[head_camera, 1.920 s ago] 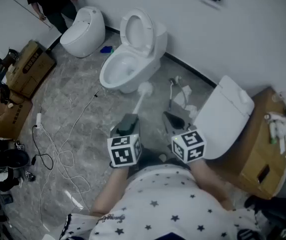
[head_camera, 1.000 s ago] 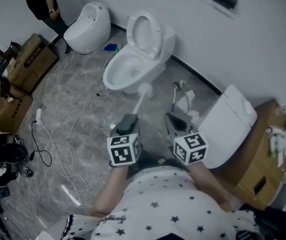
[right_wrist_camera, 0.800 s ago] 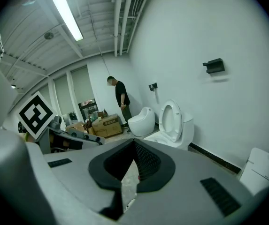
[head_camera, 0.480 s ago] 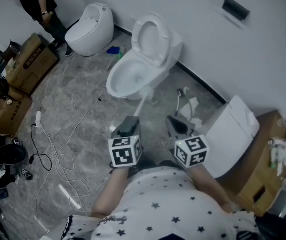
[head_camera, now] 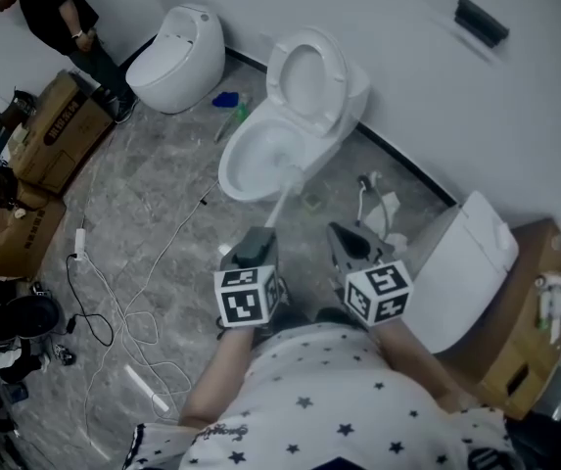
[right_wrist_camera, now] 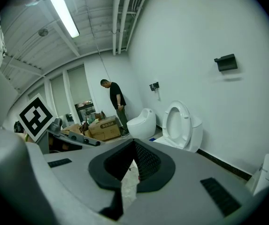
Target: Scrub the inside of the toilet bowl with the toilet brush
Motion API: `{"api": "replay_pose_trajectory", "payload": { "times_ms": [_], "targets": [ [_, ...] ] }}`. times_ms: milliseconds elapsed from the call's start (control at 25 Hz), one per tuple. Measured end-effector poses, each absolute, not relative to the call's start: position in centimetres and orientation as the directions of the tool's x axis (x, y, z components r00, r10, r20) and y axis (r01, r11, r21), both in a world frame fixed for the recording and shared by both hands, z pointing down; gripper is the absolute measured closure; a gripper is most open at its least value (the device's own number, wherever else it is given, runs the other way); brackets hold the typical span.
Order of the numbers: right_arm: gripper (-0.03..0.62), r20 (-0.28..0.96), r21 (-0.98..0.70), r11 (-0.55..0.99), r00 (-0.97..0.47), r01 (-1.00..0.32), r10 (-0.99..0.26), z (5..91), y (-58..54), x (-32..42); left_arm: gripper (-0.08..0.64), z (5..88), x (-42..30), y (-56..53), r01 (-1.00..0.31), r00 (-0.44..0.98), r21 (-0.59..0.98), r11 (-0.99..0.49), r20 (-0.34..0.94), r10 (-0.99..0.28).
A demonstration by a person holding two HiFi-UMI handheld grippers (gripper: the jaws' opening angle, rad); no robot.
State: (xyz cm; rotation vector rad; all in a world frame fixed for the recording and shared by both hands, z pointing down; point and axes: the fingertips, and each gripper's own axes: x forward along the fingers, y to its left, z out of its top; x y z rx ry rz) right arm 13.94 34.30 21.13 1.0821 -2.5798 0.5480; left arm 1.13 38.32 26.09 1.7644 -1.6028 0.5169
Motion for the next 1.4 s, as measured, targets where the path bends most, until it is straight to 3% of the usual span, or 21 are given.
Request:
{"api": "replay_pose_trajectory", "payload": {
  "times_ms": [760, 1400],
  "targets": [
    [0.586, 0.406, -0.224, 0.568, -0.605, -0.792, -0.685, 21.8, 26.9, 5.4, 0.405, 28.2, -8.0, 31.1, -0.970, 0.227, 0.226, -0.087, 0.722, -0.654],
    [0.586, 0.439, -0.174, 0.580, -0.590, -0.796, -0.677, 22.9, 24.1, 3.7, 0.405, 29.4, -10.4, 27.2, -0.969, 0.231, 0.233, -0.084, 0.732, -0.641]
  ]
}}
